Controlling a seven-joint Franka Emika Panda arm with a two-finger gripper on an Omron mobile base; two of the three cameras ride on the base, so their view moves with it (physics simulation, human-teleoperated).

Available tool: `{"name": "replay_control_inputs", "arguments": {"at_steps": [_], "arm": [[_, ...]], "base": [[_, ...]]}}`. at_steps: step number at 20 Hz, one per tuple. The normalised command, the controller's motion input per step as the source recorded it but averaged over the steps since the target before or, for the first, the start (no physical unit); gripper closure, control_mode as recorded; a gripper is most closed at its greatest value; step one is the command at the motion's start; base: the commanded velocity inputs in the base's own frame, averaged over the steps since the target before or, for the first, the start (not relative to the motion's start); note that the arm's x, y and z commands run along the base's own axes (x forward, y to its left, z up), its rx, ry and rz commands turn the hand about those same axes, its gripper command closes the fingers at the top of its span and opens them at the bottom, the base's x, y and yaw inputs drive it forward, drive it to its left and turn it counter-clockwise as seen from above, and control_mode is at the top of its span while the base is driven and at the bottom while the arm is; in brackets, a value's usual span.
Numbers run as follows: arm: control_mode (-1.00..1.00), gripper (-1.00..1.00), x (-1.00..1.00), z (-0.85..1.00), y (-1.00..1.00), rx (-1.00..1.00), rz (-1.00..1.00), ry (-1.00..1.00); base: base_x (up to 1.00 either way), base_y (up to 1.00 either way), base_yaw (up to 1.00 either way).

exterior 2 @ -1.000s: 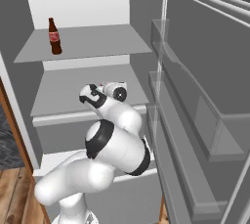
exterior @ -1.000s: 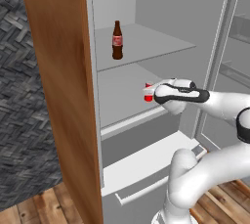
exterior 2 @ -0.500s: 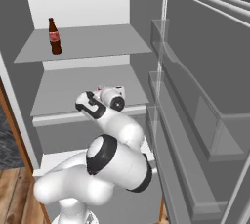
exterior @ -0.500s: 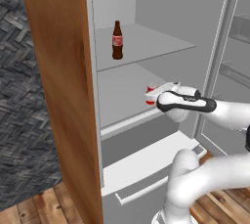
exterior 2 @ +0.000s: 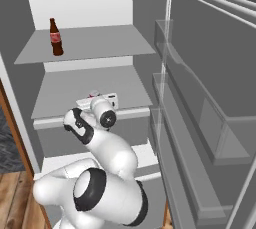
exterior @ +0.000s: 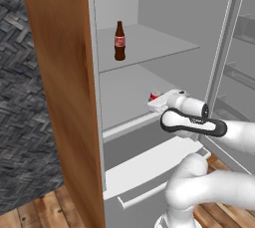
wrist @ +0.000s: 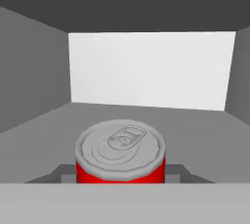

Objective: Open the fridge, grab two sodas, and place both sodas inside the bowl with ice on the dining counter.

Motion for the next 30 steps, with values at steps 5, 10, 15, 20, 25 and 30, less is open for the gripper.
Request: {"name": "replay_control_inputs", "arguments": {"at_steps": [5, 10, 15, 20, 25, 30], "arm": [[-1.00, 1.00, -0.26, 0.81, 0.04, 0.14, 0.00, 0.16], [-1.00, 1.00, -0.49, 0.63, 0.00, 0.16, -0.02, 0.24], [-1.00, 1.00, -0.80, 0.17, 0.00, 0.09, -0.01, 0.18], [-1.00, 1.00, -0.95, 0.31, -0.02, 0.05, -0.02, 0.09], [-1.00, 1.00, -0.90, 0.53, -0.10, 0.03, -0.03, 0.08], [-1.00, 1.00, -0.88, 0.43, -0.18, 0.05, -0.03, 0.09]], "base": [[0.00, 0.00, 0.00], [0.00, 0.00, 0.00], [0.00, 0.00, 0.00], [0.00, 0.00, 0.00], [0.00, 0.00, 0.00], [0.00, 0.00, 0.00]]}}
